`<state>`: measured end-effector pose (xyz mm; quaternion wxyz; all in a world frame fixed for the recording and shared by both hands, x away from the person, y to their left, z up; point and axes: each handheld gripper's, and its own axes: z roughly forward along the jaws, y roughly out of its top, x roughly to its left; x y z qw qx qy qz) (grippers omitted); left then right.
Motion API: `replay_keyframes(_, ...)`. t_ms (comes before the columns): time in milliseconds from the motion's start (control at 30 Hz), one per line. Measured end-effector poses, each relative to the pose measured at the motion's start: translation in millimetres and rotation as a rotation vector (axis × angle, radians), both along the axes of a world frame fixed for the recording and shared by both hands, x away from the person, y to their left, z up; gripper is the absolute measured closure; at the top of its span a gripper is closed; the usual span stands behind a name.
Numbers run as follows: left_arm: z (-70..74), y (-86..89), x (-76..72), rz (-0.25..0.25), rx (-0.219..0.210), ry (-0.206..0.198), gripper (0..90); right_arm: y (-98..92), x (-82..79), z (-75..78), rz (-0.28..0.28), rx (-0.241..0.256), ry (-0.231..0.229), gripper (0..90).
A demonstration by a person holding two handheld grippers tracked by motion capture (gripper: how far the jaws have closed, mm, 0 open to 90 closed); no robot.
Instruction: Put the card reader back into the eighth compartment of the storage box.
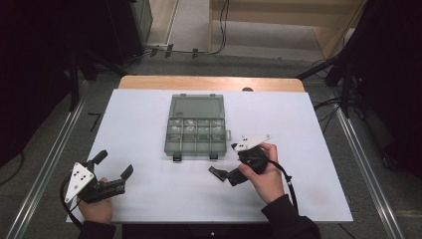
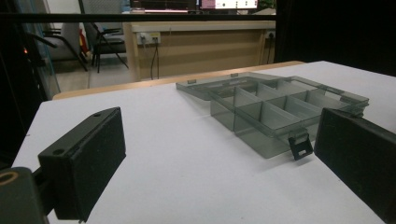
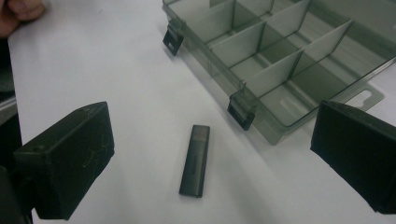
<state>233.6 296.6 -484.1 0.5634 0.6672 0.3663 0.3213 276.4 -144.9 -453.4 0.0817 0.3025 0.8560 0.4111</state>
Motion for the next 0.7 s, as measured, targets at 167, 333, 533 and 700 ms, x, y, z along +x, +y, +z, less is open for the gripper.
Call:
replay_keyframes(167,0.0,0.2,0.0,0.001,-0.002,-0.001,2.2,7.6,2.3,-6.9,0.018,-0.028,0.060,0.0)
replay_keyframes(333,0.1,0.1,0.0,0.000,0.000,0.000,2.3,13.8,3.1,-13.7,0.015,-0.062,0.085,0.0)
replay_keyframes(533,0.1,0.1,0.1,-0.001,0.000,0.000,2.3,19.1,3.0,-19.2,0.005,-0.085,0.096,9.9)
replay_keyframes(700,0.1,0.2,0.0,-0.001,-0.001,0.000,2.2,22.3,2.3,-21.7,-0.030,-0.104,0.080,17.0)
